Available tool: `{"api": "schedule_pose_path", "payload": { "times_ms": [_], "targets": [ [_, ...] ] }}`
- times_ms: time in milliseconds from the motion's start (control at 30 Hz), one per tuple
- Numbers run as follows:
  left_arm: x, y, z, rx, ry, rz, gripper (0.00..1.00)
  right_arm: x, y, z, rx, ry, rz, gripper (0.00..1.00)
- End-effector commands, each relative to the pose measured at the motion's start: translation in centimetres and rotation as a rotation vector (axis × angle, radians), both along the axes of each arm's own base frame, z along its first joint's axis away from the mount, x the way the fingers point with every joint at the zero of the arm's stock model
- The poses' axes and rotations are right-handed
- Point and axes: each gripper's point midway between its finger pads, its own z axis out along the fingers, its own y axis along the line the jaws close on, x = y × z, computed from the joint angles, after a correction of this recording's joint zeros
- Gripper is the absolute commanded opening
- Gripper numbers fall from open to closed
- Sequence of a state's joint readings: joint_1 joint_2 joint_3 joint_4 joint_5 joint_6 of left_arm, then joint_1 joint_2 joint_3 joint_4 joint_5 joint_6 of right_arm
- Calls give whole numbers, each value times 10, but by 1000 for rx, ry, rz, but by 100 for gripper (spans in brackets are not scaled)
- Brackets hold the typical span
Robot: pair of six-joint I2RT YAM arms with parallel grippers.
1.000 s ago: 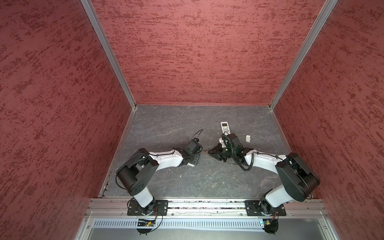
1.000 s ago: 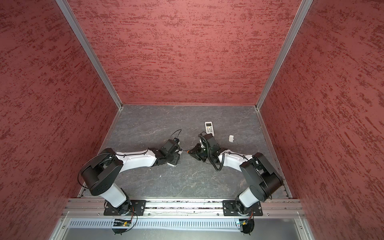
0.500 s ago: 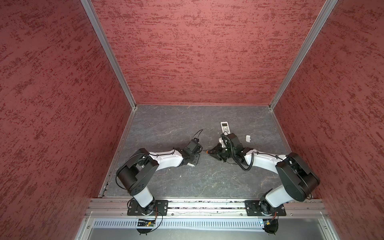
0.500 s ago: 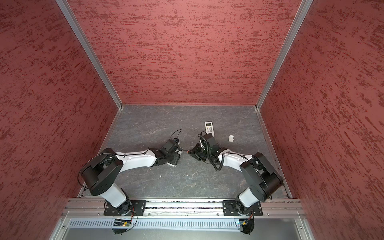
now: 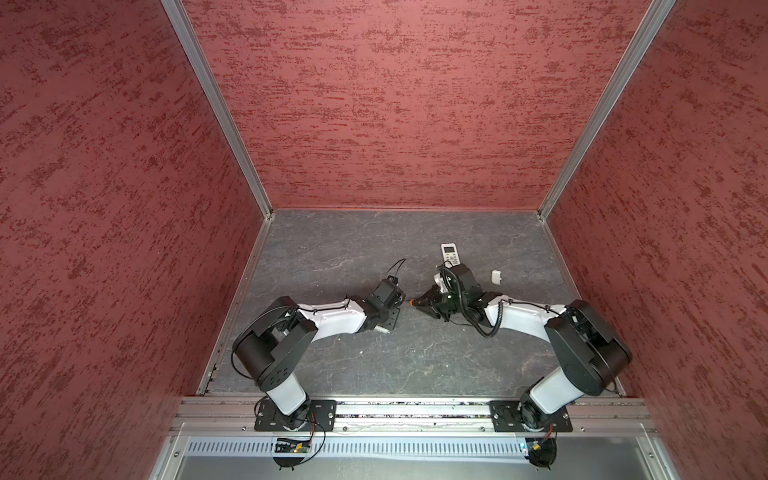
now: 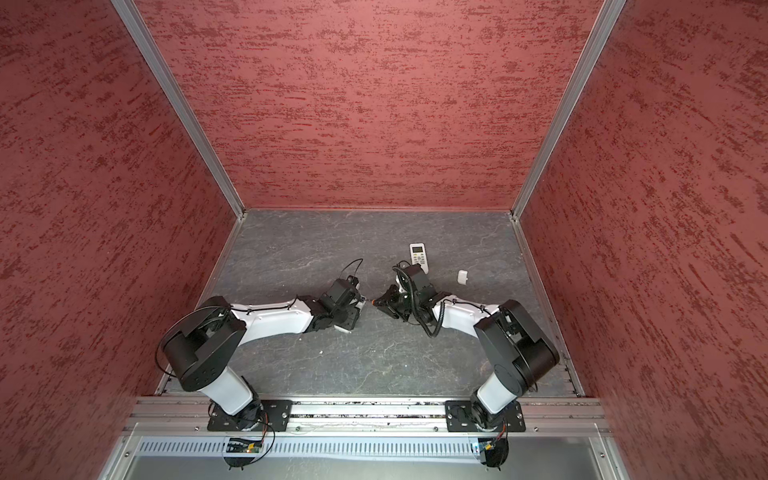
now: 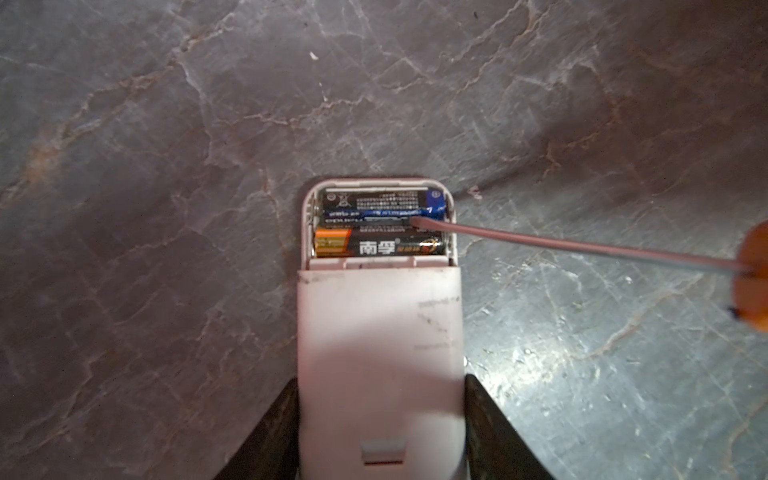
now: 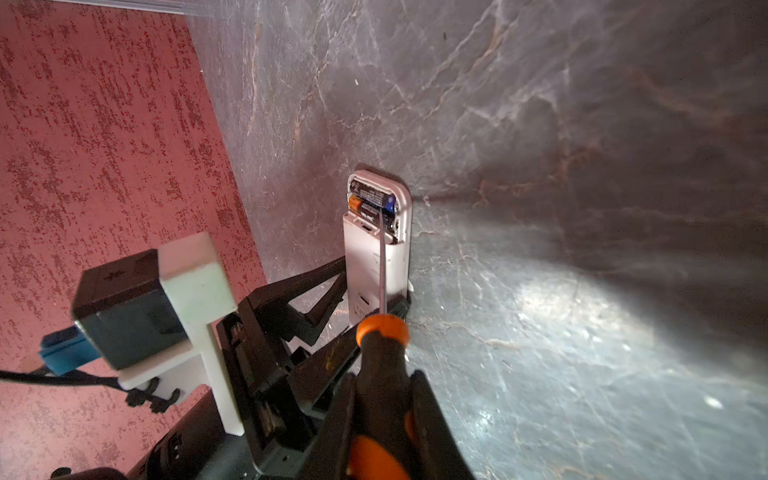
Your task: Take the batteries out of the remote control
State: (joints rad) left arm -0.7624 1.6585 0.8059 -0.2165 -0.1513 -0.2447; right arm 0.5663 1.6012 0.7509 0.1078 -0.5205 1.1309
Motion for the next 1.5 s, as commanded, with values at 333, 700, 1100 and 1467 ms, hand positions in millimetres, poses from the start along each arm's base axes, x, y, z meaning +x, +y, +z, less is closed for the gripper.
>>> {"api": "schedule_pose_path", "payload": {
  "times_ms": [333, 700, 1100, 1467],
  "targets": [
    [-37, 16, -35, 77, 173, -40, 49, 3, -5, 10, -59, -37, -1, 0],
    [-38, 16, -35, 74, 171, -43, 49, 2, -11, 8, -95, -35, -8, 0],
    [-38, 15, -36, 74, 174, -46, 49, 2, -13, 7, -109, -38, -7, 0],
    [-39, 15, -35, 74, 181, -48, 49, 8, -13, 10, -143, -56, 6, 0]
  ]
}}
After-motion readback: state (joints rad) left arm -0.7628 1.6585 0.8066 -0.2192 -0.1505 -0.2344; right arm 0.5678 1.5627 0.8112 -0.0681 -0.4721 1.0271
